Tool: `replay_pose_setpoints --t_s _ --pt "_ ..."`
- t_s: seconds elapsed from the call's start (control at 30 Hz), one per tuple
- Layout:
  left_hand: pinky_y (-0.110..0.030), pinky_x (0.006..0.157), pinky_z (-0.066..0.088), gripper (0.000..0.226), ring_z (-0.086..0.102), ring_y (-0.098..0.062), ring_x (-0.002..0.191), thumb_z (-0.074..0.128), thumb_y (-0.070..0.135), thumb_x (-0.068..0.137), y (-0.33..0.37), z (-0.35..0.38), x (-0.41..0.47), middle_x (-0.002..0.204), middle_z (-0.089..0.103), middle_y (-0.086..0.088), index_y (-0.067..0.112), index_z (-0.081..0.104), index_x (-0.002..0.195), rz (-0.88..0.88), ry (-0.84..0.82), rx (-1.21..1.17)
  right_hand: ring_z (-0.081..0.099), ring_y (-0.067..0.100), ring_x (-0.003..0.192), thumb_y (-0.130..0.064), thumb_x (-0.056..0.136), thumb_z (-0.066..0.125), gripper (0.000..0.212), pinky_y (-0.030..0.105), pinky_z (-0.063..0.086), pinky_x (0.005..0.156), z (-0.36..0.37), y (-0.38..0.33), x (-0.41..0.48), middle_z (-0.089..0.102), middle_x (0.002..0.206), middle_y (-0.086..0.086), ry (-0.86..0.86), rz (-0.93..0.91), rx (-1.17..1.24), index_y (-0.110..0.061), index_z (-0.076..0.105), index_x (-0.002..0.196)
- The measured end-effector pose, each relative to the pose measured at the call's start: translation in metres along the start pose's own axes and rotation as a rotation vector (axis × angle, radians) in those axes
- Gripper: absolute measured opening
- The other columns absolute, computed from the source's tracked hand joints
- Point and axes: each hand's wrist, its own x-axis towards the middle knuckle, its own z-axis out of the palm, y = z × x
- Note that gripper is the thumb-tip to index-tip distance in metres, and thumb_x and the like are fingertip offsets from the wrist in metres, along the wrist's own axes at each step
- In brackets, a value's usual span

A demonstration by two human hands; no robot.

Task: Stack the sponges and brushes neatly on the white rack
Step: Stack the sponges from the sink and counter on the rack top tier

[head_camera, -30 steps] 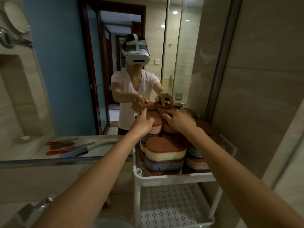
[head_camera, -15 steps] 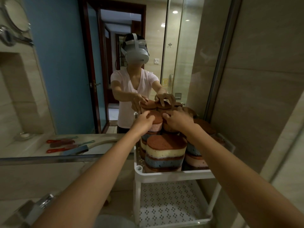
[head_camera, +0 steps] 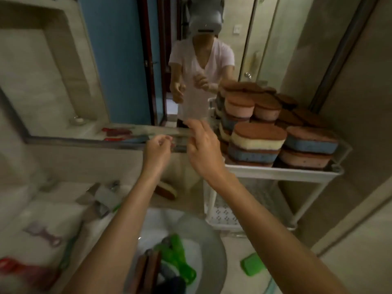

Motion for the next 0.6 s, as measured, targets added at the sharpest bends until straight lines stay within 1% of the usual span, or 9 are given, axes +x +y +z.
replay_pose_setpoints --t_s 0.03,0.07,0.13,0.2,0.3,0.37,0.4,0.5,0.6 --pt "-0.037 0.086 0.049 0.029 0.062 -0.027 0.088 0.044 0.015 0.093 -0.023 -0.008 -0.004 0.073 0.061 0.002 0.025 0.057 0.069 -0.058 -0.014 0.020 0.055 0.033 0.103 -0.001 0.081 0.044 0.041 0.023 0.039 0.079 0.020 0.001 -0.016 0.055 0.119 0.019 -0.078 0.035 0.035 -0.001 0.053 0.121" --pt "-0.040 0.089 0.050 0.027 0.064 -0.030 0.090 0.045 0.014 0.092 -0.048 -0.015 -0.008 0.074 0.063 -0.001 0.022 0.060 0.070 -0.103 -0.030 0.053 0.056 0.033 0.104 -0.004 0.082 0.045 0.039 0.028 0.042 0.083 0.040 0.005 -0.031 0.056 0.118 0.019 -0.172 0.092 0.065 -0.001 0.054 0.120" --pt "-0.044 0.089 0.051 0.020 0.065 -0.035 0.095 0.049 0.015 0.087 -0.097 -0.024 -0.015 0.087 0.070 -0.016 0.010 0.068 0.081 -0.180 -0.071 0.162 0.058 0.035 0.105 -0.005 0.085 0.045 0.034 0.032 0.040 0.085 0.080 0.023 -0.058 0.062 0.115 0.021 -0.370 0.261 0.084 -0.001 0.059 0.116" --pt "-0.039 0.086 0.052 0.022 0.064 -0.036 0.097 0.052 0.017 0.083 -0.143 -0.032 -0.020 0.099 0.069 -0.022 0.005 0.070 0.090 -0.285 -0.142 0.257 0.060 0.036 0.107 -0.001 0.087 0.046 0.032 0.032 0.041 0.087 0.115 0.050 -0.081 0.065 0.116 0.021 -0.530 0.402 0.016 -0.003 0.062 0.115" --pt "-0.029 0.075 0.043 0.021 0.060 -0.032 0.090 0.046 0.011 0.088 -0.191 -0.042 -0.024 0.095 0.066 -0.020 0.006 0.066 0.085 -0.392 -0.258 0.360 0.055 0.034 0.116 -0.009 0.089 0.049 0.037 0.034 0.042 0.094 0.155 0.093 -0.102 0.059 0.127 0.018 -0.702 0.528 -0.151 -0.005 0.054 0.126" --pt "-0.031 0.071 0.040 0.020 0.056 -0.029 0.084 0.043 0.009 0.089 -0.213 -0.046 -0.018 0.091 0.063 -0.022 0.003 0.058 0.077 -0.412 -0.300 0.407 0.054 0.036 0.117 -0.015 0.089 0.052 0.045 0.039 0.044 0.096 0.178 0.112 -0.101 0.056 0.128 0.019 -0.727 0.585 -0.190 -0.005 0.045 0.133" --pt "-0.033 0.073 0.042 0.021 0.056 -0.030 0.086 0.043 0.009 0.089 -0.223 -0.047 -0.014 0.094 0.063 -0.023 0.000 0.058 0.077 -0.426 -0.315 0.413 0.055 0.037 0.116 -0.017 0.088 0.053 0.048 0.041 0.045 0.095 0.189 0.119 -0.099 0.054 0.129 0.020 -0.705 0.600 -0.193 -0.006 0.042 0.134" --pt "-0.036 0.084 0.045 0.026 0.058 -0.034 0.101 0.042 0.009 0.090 -0.247 -0.046 0.000 0.105 0.065 -0.024 -0.006 0.063 0.092 -0.456 -0.349 0.438 0.048 0.036 0.122 -0.019 0.089 0.052 0.057 0.043 0.042 0.101 0.218 0.138 -0.084 0.039 0.142 0.013 -0.614 0.640 -0.170 -0.013 0.029 0.141" --pt "-0.042 0.090 0.050 0.024 0.060 -0.037 0.103 0.044 0.008 0.088 -0.272 -0.049 0.010 0.108 0.065 -0.025 -0.005 0.064 0.095 -0.520 -0.345 0.407 0.040 0.031 0.130 -0.022 0.089 0.055 0.065 0.043 0.037 0.107 0.242 0.154 -0.068 0.031 0.147 0.008 -0.641 0.697 -0.190 -0.018 0.023 0.145"
